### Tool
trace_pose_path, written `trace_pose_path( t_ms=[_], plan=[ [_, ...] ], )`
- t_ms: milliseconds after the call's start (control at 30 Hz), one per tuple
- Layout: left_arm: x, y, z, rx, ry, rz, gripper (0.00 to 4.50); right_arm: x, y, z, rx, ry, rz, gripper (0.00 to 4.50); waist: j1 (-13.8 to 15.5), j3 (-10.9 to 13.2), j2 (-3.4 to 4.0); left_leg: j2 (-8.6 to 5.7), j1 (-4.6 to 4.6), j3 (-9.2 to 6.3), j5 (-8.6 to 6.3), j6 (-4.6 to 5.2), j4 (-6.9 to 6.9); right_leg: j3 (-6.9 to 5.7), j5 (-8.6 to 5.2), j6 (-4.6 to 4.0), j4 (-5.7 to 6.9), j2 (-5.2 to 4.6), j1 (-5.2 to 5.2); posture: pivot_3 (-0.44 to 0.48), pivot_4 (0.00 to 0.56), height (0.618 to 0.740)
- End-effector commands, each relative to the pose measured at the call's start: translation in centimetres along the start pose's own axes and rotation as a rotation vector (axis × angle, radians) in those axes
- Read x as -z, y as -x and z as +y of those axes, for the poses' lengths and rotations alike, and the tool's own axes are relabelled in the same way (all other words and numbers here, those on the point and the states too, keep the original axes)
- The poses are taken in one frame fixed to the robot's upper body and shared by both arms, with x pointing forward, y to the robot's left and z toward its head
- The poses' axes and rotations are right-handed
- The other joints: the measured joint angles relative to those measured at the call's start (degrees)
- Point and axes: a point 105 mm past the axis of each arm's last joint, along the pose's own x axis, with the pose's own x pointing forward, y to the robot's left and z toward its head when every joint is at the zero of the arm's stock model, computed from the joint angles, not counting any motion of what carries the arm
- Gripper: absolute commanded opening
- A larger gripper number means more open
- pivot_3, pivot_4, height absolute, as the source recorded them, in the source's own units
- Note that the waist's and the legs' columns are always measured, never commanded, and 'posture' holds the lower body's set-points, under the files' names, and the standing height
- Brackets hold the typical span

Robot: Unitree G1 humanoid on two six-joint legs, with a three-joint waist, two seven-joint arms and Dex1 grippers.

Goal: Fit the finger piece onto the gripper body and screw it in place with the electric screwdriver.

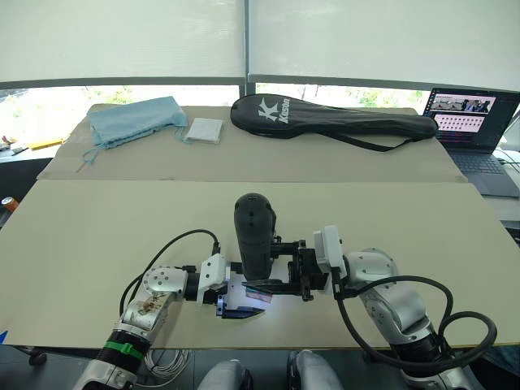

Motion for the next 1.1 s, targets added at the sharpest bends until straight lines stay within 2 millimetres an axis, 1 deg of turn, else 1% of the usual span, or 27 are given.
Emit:
trace_pose_path(
  t_ms=[33,500,1100],
  plan=[
    [1.57,-0.76,-1.19,0.038,0.068,0.035,4.44,-1.94,0.09,-0.15,-0.008,0.055,-0.066,1.92,0.0,0.0,0.0,0.0,0.0,0.0,0.0,0.0,0.0,0.0,0.0,0.0,0.0,0.0,0.0,0.0,0.15,0.74],
    [1.49,-0.88,-1.14,0.033,0.067,0.032,4.44,-2.19,0.12,-0.21,-0.017,0.049,-0.078,1.92,0.0,0.0,0.0,0.0,0.0,0.0,0.0,0.0,0.02,0.01,0.0,0.0,0.0,-0.01,0.01,0.0,0.15,0.74],
    [1.44,-0.88,-1.23,0.033,0.068,0.031,4.44,-1.36,0.22,-0.6,0.009,0.045,-0.05,1.92,0.0,0.0,0.0,0.0,0.0,0.0,0.0,0.0,0.04,0.02,0.0,0.0,0.01,-0.01,0.01,0.0,0.15,0.74]
  ],
)
